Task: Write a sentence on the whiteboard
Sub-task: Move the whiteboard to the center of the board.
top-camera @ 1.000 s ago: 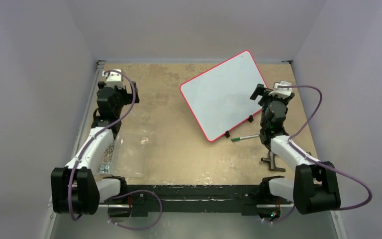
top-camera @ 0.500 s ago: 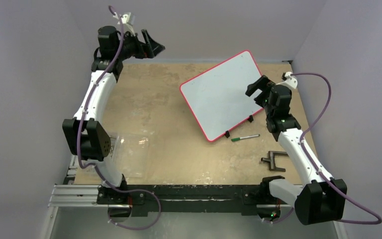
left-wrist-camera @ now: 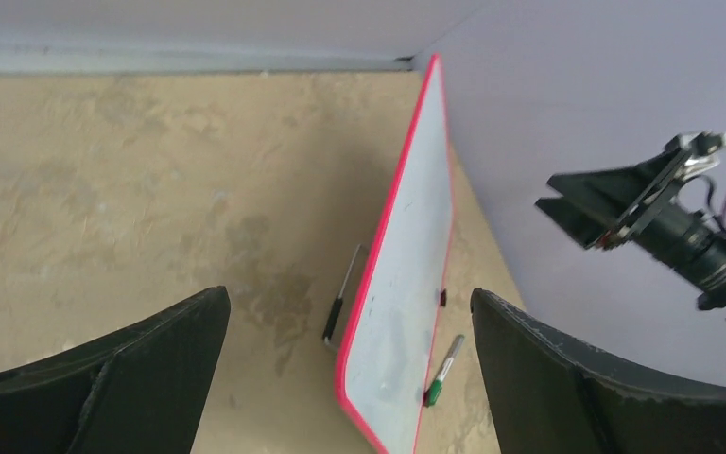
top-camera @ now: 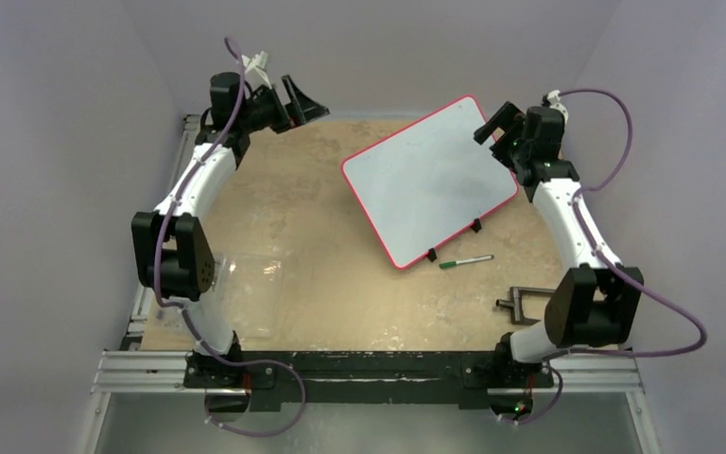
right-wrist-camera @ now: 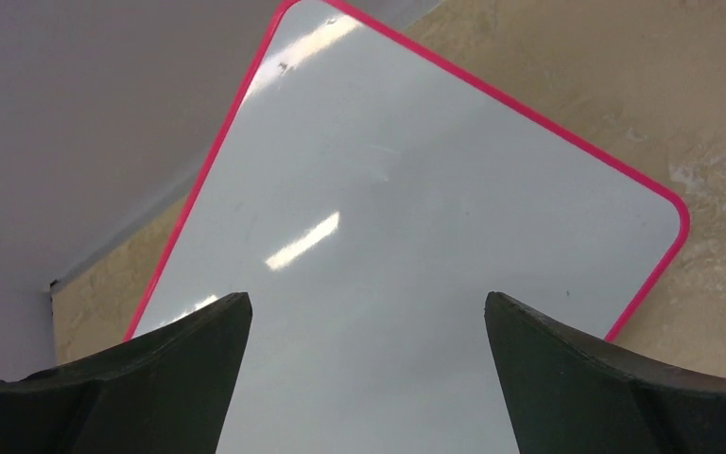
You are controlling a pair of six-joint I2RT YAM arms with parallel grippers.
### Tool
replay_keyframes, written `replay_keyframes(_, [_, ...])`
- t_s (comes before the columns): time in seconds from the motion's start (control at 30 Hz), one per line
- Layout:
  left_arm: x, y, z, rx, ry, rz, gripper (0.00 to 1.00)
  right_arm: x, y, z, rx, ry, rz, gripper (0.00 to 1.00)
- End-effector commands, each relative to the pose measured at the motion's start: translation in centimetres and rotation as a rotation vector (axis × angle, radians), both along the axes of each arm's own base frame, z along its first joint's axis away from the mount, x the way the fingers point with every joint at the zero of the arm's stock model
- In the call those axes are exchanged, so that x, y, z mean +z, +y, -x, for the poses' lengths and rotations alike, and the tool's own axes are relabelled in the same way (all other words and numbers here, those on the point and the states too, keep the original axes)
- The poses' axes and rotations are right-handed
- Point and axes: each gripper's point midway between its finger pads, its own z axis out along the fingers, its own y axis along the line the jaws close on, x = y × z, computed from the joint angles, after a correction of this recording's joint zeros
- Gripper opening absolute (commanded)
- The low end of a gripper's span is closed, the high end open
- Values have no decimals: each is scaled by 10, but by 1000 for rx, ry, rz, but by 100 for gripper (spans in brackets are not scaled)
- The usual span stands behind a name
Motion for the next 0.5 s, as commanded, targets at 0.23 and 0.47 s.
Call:
replay_keyframes(0.23, [-60,-37,131,222,105,-337,93,-40,-66,-65,-101,123,-181,84])
replay_keyframes(0.47, [-104,-73,165,155,118,-387,76,-79,-96,-88,-158,178,-190,71])
